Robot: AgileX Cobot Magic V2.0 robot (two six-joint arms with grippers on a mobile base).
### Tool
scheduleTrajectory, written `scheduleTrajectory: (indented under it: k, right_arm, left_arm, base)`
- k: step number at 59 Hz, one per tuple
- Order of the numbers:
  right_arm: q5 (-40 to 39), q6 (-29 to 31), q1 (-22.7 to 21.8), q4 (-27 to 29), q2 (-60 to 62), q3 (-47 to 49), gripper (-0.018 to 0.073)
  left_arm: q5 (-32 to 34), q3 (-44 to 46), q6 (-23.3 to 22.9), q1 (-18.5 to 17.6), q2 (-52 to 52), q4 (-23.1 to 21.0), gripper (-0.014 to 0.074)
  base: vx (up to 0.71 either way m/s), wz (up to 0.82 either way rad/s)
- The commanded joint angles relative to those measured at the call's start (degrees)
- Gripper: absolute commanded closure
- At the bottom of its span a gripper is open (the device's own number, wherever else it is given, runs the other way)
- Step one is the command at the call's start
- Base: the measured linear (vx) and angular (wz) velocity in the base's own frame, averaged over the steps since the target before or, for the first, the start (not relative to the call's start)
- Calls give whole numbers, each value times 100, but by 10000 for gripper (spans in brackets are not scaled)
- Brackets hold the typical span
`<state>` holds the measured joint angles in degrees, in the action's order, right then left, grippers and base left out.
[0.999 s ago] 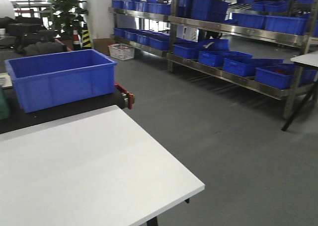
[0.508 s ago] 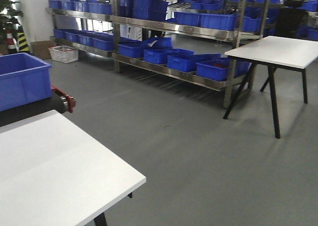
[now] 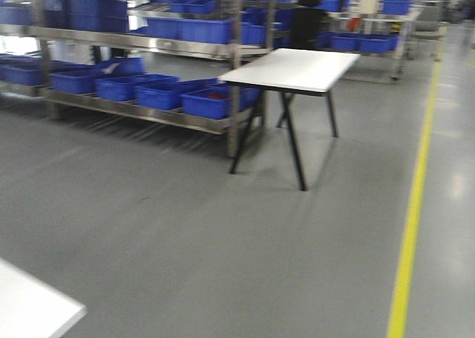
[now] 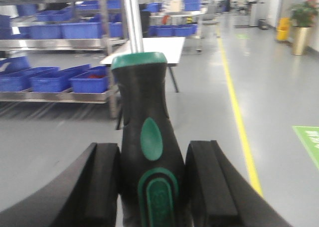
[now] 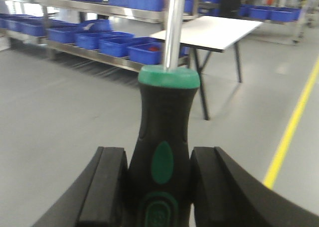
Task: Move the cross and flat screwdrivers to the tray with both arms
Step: 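Drive the base away from the table holding both screwdrivers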
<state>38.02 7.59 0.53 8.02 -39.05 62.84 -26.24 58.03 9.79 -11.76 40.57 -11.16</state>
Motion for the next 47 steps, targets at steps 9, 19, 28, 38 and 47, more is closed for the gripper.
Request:
scheduleTrajectory:
  k: [9, 19, 28, 38, 47]
  right_arm:
    - [-572, 7, -6, 5, 5, 162, 567]
    - [-572, 7, -6, 5, 5, 162, 567]
    - [-572, 7, -6, 5, 11, 162, 567]
    - [-572, 7, -6, 5, 11, 162, 567]
    - [-572, 7, -6, 5, 11, 162, 567]
  left_arm:
    - [544, 168, -4, -28, 9, -76, 594]
    - [544, 168, -4, -28, 9, -76, 594]
    - [544, 168, -4, -28, 9, -76, 594]
    - [544, 168, -4, -28, 9, -76, 594]
    - [544, 168, -4, -28, 9, -76, 594]
  base:
    - [23, -69]
    - [25, -58]
    - [28, -43]
    - [32, -26]
    - [36, -12]
